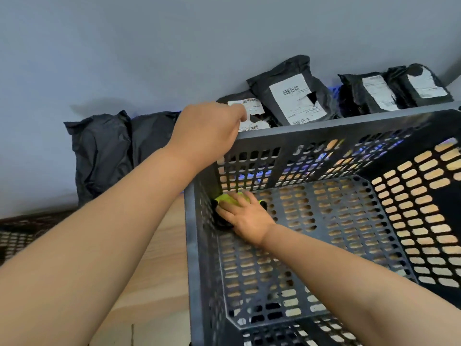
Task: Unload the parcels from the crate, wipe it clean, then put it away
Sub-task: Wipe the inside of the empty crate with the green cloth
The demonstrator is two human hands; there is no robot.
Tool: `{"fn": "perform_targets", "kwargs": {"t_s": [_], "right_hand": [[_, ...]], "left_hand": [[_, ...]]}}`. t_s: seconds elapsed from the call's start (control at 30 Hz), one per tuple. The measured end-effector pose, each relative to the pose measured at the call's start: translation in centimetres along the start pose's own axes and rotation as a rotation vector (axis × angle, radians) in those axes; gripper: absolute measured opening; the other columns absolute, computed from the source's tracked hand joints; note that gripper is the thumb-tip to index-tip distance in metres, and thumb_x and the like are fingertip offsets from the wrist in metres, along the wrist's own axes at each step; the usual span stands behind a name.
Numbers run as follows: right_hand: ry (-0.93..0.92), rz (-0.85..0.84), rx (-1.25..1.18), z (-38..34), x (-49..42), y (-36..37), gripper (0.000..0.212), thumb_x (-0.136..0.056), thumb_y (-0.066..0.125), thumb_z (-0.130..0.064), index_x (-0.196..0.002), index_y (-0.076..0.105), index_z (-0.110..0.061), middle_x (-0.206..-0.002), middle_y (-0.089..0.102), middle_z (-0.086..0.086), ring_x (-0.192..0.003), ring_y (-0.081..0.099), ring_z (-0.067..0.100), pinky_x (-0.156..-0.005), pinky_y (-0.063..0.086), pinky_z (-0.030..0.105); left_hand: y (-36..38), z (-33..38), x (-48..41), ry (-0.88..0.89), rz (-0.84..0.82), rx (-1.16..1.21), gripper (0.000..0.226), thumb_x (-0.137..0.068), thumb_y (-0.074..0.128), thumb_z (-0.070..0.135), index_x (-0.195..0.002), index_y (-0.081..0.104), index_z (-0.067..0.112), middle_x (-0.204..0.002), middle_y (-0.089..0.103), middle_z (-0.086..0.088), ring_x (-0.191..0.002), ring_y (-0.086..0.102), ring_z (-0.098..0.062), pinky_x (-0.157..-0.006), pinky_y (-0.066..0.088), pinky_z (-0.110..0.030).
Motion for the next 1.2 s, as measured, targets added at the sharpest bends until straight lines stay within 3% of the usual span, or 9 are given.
{"fn": "perform_targets", "kwargs": {"t_s": [0.07,0.13,0.2,0.4,0.53,0.63,0.9,1.03,1.2], "right_hand": [[-0.02,-0.079,-0.026,0.2,0.1,1.0,0.066,-0.082,0.064,-0.025,-0.142,0.039,-0.018,-0.145,0.043,0.006,-0.137,0.032,0.036,-0.107,0.022,0.06],[-0.006,-0.127,-0.021,0.5,0.1,1.8,0.065,-0.093,0.049,-0.026,-0.15,0.017,-0.024,-0.157,0.018,0.001,-0.145,0.009,0.031,-0.112,0.008,0.056],[0.005,-0.139,-0.019,0.7,0.0,1.8,0.062,-0.096,0.04,-0.021,-0.151,0.012,-0.028,-0.159,0.009,-0.003,-0.145,0.001,0.027,-0.112,0.008,0.052],[-0.026,-0.165,-0.017,0.1,0.3,1.5,0.059,-0.096,0.039,-0.009,-0.149,0.022,-0.029,-0.158,0.011,-0.002,-0.14,0.01,0.032,-0.099,0.023,0.048],[-0.092,-0.176,-0.035,-1.6,1.9,1.9,0.056,-0.097,0.038,-0.005,-0.148,0.026,-0.026,-0.158,0.014,0.0,-0.135,0.017,0.035,-0.093,0.026,0.043],[-0.151,-0.198,-0.104,-3.4,3.9,2.6,0.057,-0.096,0.038,-0.003,-0.148,0.026,-0.025,-0.157,0.017,0.0,-0.134,0.019,0.033,-0.091,0.025,0.041],[-0.329,-0.219,-0.092,-7.4,8.4,4.7,0.062,-0.094,0.041,0.001,-0.149,0.023,-0.021,-0.156,0.02,0.001,-0.132,0.021,0.033,-0.093,0.026,0.044],[-0.508,-0.239,-0.111,-9.7,11.2,5.8,0.057,-0.094,0.045,-0.001,-0.146,0.034,-0.022,-0.153,0.029,0.0,-0.129,0.028,0.037,-0.092,0.028,0.047],[-0.639,-0.287,-0.115,-11.0,12.7,6.0,0.05,-0.094,0.048,-0.006,-0.141,0.043,-0.024,-0.15,0.037,0.001,-0.13,0.028,0.036,-0.089,0.026,0.046]], "left_hand": [[0.5,-0.4,0.3,-0.075,-0.042,-0.069,0.03,-0.1,0.036,0.029,-0.116,0.06,0.022,-0.09,0.067,-0.007,-0.083,0.06,-0.03,-0.063,0.042,-0.036],[1.1,-0.5,1.0,-0.128,-0.094,-0.072,0.043,-0.098,0.024,0.047,-0.107,0.06,0.025,-0.083,0.065,0.0,-0.076,0.059,-0.024,-0.064,0.047,-0.038],[1.6,0.3,1.5,-0.108,-0.152,-0.096,0.057,-0.091,0.014,0.058,-0.102,0.059,0.025,-0.077,0.062,0.003,-0.071,0.058,-0.021,-0.063,0.048,-0.039],[2.3,0.4,0.9,-0.076,-0.201,-0.147,0.048,-0.096,0.023,0.053,-0.09,0.056,0.02,-0.067,0.052,0.003,-0.062,0.051,-0.019,-0.057,0.039,-0.034],[1.9,0.4,1.0,-0.101,-0.156,-0.19,0.047,-0.098,0.027,0.052,-0.084,0.054,0.016,-0.058,0.041,0.005,-0.052,0.038,-0.015,-0.05,0.027,-0.031],[1.8,0.3,1.0,-0.107,-0.152,-0.199,0.047,-0.098,0.027,0.052,-0.082,0.052,0.015,-0.058,0.042,0.005,-0.055,0.042,-0.017,-0.047,0.021,-0.03],[1.4,-0.1,1.1,-0.155,-0.111,-0.21,0.048,-0.095,0.031,0.057,-0.086,0.053,0.015,-0.067,0.047,0.001,-0.071,0.051,-0.025,-0.058,0.031,-0.033],[0.9,-0.4,1.2,-0.186,-0.064,-0.267,0.056,-0.091,0.034,0.063,-0.101,0.06,0.014,-0.079,0.054,-0.004,-0.081,0.056,-0.029,-0.065,0.036,-0.036],[1.1,-0.2,1.1,-0.175,-0.09,-0.303,0.056,-0.092,0.032,0.062,-0.099,0.059,0.014,-0.077,0.054,-0.005,-0.077,0.055,-0.029,-0.067,0.04,-0.039]]}}
Point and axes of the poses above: each hand's wrist, its own x-axis away from the middle knuckle, its own y-axis out of the palm, z = x × y, the point moved 10 cm from there along -x, towards the middle knuckle
